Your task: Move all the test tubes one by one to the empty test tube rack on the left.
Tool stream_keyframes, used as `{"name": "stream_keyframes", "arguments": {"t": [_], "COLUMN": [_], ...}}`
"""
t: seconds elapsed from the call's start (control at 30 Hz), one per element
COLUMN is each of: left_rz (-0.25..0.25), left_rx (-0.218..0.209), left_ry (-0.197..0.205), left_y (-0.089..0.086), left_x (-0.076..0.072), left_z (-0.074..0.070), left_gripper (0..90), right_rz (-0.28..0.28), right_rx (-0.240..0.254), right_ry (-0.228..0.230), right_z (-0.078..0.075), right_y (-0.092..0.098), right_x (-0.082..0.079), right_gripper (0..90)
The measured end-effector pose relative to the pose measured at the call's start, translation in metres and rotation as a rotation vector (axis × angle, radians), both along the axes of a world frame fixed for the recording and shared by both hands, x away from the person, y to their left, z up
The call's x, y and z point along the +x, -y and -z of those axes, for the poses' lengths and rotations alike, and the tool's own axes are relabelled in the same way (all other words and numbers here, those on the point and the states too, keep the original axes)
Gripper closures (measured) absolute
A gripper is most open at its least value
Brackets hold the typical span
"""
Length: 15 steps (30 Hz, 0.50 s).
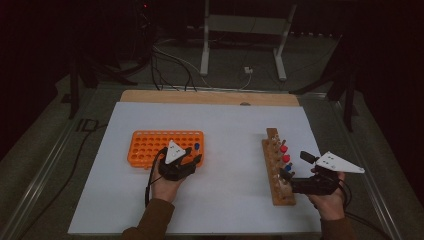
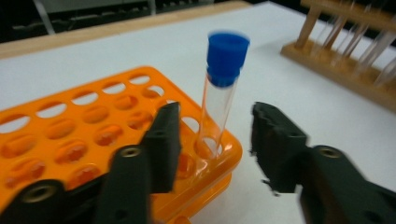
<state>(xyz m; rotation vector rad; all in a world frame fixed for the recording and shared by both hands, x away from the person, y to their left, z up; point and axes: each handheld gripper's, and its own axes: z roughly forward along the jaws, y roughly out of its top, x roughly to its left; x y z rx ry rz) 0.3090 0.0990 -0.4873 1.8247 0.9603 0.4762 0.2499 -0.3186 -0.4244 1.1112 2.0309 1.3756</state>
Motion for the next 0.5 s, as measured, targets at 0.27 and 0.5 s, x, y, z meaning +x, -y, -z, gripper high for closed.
{"name": "stream_keyframes", "arguments": {"t": [0.27,0.5], "left_rz": [0.007,-0.020], "left_rx": [-0.066,-0.074], "left_ry": [-0.030,-0.013], "left_y": [-0.008,-0.014], "left_x": [-0.009,-0.018], "left_z": [-0.010,-0.018], "left_gripper": [25.1,6.5], "right_rz": [0.008,-0.028], "right_rx": [-0.022,-0.092], "right_ry": [-0.048,-0.056], "right_z": [0.018,0.026], "right_y": [0.010,0.005], "right_x": [-0.004,-0.003], "right_gripper": [22.5,51.7]}}
